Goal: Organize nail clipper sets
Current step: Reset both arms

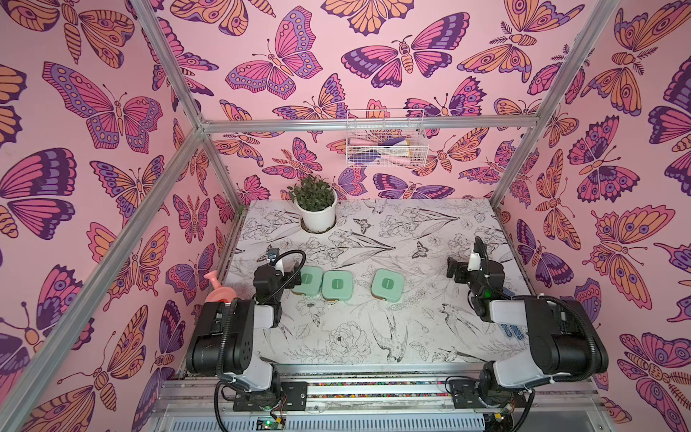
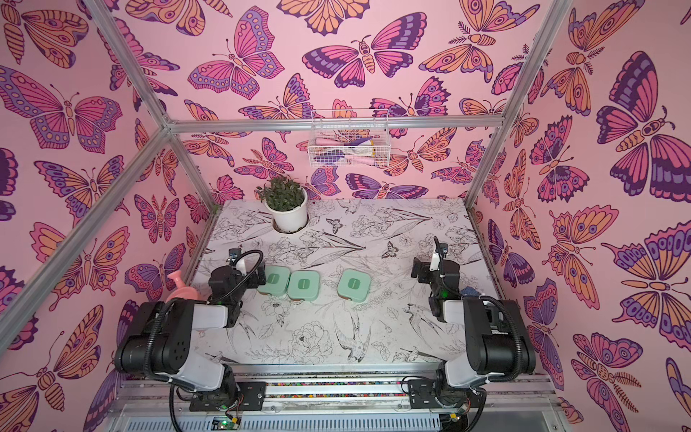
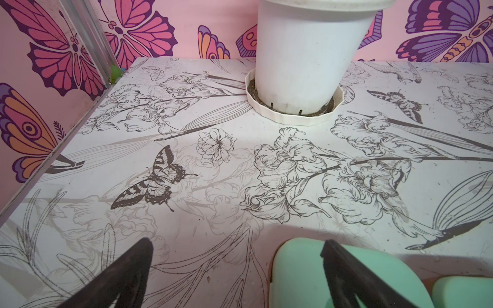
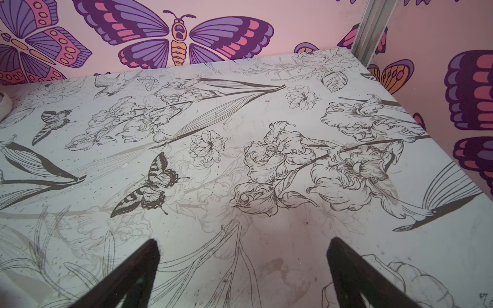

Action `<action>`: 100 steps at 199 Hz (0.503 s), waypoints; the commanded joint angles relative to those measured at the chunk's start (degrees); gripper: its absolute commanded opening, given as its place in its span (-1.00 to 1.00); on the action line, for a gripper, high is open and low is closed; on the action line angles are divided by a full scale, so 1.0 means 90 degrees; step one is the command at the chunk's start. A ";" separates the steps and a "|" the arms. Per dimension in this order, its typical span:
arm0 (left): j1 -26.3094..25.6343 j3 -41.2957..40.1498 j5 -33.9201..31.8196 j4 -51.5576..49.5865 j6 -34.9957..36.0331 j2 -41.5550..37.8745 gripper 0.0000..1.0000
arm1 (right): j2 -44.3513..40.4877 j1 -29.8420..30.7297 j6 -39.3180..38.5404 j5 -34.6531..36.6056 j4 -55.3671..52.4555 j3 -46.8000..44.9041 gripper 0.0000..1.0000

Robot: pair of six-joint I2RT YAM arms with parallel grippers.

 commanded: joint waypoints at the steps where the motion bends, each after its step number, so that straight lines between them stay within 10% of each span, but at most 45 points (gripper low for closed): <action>1: 0.0008 -0.0021 0.0154 0.0041 0.0050 -0.0017 1.00 | -0.0031 0.0015 -0.0138 0.0039 0.0002 -0.0012 0.98; 54: 0.0008 -0.0020 0.0149 0.0039 0.0050 -0.0017 1.00 | -0.1033 0.0262 -0.0381 0.0362 -0.0460 -0.0257 0.98; 80: -0.0002 -0.0015 0.0136 0.0025 0.0060 -0.0014 1.00 | 0.0160 0.0269 -0.0283 0.0394 0.0667 -0.0161 0.98; 100: -0.0003 -0.0015 0.0135 0.0035 0.0060 -0.0015 1.00 | -0.1081 0.0392 -0.0467 0.0508 -0.0066 -0.0508 0.98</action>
